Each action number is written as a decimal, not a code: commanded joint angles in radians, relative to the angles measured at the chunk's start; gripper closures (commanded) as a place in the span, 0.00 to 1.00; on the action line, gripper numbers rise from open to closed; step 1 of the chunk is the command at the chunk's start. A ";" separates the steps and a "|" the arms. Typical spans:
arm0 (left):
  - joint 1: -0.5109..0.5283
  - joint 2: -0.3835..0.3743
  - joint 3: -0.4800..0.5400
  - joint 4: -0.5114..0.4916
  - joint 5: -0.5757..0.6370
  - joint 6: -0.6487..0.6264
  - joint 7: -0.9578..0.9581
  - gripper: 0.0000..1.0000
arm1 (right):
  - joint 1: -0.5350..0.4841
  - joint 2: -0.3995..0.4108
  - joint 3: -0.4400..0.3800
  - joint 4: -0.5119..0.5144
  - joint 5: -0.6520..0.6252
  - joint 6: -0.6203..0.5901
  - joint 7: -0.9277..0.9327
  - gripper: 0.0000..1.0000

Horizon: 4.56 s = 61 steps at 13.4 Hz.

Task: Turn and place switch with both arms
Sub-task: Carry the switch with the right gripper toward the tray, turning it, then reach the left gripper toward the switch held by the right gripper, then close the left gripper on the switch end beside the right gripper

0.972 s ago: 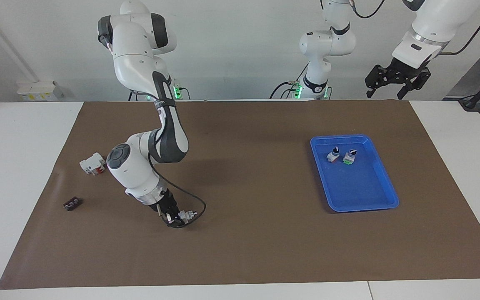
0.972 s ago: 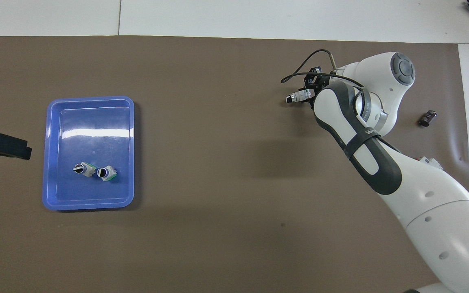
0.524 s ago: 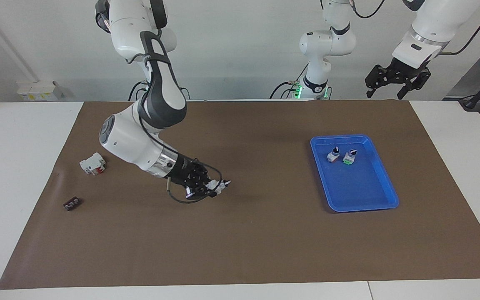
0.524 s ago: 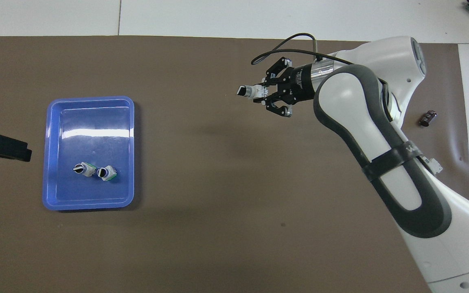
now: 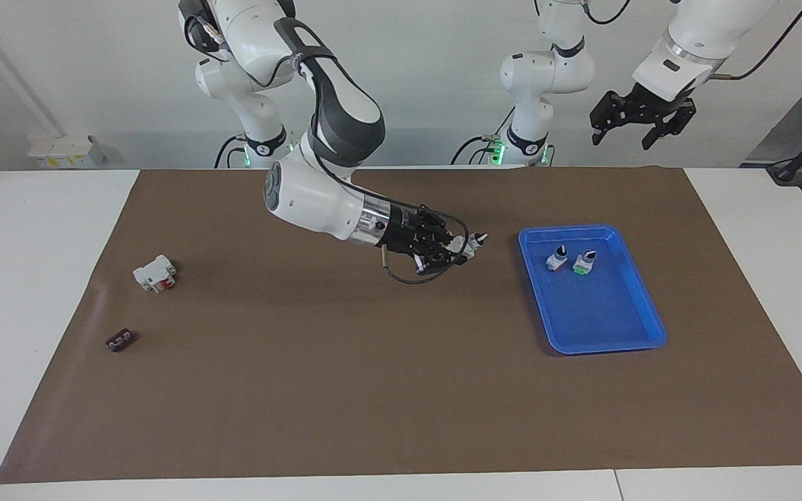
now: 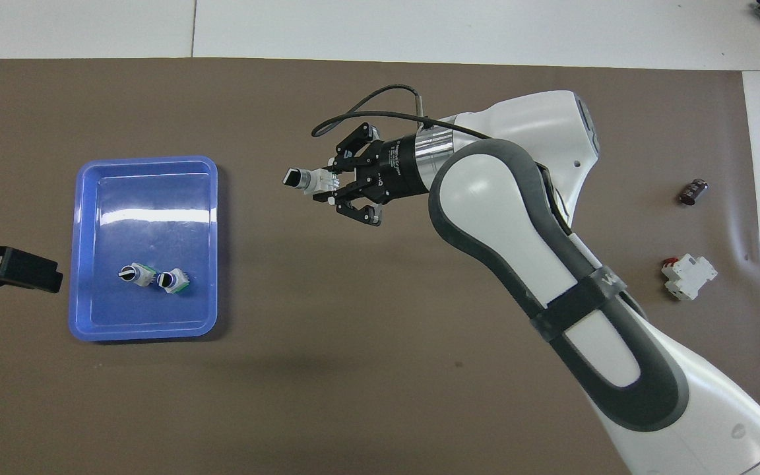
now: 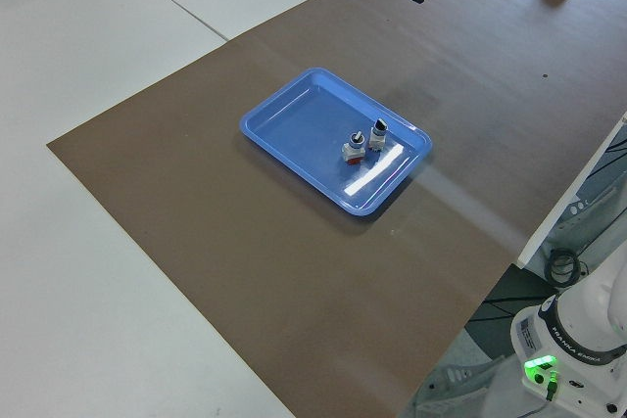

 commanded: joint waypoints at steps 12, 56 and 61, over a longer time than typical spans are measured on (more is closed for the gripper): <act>-0.021 -0.003 -0.040 -0.089 -0.329 0.499 -1.511 0.26 | 0.043 -0.032 0.007 -0.047 0.098 0.136 0.000 1.00; -0.052 0.122 -0.088 -0.169 -0.554 0.617 -2.344 0.92 | 0.074 -0.032 0.007 -0.045 0.098 0.158 -0.101 1.00; -0.059 0.124 -0.088 -0.171 -0.554 0.640 -2.339 0.80 | 0.074 -0.034 0.007 -0.045 0.098 0.158 -0.101 1.00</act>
